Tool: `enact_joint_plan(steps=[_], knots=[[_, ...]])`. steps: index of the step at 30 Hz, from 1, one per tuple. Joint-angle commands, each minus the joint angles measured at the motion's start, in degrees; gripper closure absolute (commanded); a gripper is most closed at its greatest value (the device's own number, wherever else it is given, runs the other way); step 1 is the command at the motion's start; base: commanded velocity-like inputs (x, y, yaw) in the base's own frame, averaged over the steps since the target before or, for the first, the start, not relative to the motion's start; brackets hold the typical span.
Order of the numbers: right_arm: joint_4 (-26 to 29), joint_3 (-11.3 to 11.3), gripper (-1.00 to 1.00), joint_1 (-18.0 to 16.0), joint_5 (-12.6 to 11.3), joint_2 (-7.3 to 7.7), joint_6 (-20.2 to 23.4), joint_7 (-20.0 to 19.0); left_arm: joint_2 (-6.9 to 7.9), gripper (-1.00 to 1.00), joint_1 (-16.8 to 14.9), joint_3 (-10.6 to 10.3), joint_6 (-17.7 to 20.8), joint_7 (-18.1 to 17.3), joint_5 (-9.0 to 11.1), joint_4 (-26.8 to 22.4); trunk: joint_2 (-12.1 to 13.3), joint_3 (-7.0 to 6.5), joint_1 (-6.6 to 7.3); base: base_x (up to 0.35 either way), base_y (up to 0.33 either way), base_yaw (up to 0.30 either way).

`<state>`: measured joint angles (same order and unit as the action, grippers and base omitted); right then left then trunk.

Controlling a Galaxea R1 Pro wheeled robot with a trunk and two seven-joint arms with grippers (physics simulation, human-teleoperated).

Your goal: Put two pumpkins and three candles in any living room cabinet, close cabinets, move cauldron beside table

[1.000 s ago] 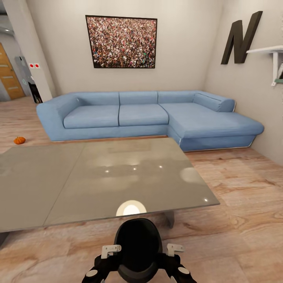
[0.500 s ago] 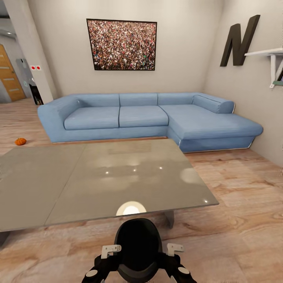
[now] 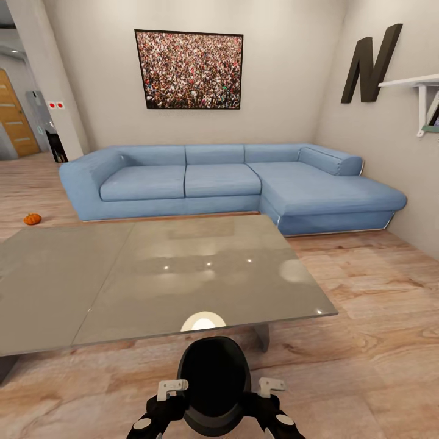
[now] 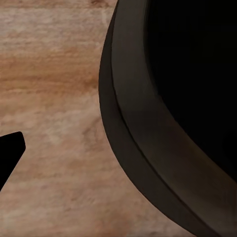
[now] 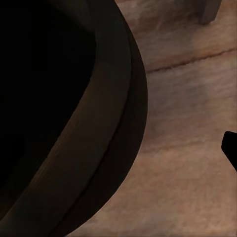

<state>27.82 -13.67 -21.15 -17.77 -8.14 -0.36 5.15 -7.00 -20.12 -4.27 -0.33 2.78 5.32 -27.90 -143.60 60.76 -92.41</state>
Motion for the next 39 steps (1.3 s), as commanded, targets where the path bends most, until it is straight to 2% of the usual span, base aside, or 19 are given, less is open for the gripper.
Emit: enact_joint_plan(steps=[1,27,35,39], knots=[[0.0,-0.5,-1.00,0.0,-0.6,0.05,0.0,0.5,0.06,-1.00,0.0,-0.4,0.0,0.3,0.6,0.0,0.0,0.05,0.01,0.000,0.000,0.000],[0.1,-0.5,-1.00,0.0,-0.6,0.05,0.0,0.4,0.06,-1.00,0.0,-0.4,0.0,0.4,0.6,0.0,0.3,-5.71,0.68,0.000,0.000,0.000],[0.1,-0.5,-1.00,0.0,-0.5,0.05,-0.1,0.4,0.06,-1.00,0.0,-0.5,0.0,0.3,0.5,0.0,0.3,-5.71,0.68,-0.012,0.000,0.000],[0.1,-0.5,-1.00,0.0,-0.3,0.05,-0.1,0.4,0.06,-1.00,0.0,-0.5,0.0,0.4,0.5,0.0,0.3,-5.71,0.68,-0.224,0.000,0.000]])
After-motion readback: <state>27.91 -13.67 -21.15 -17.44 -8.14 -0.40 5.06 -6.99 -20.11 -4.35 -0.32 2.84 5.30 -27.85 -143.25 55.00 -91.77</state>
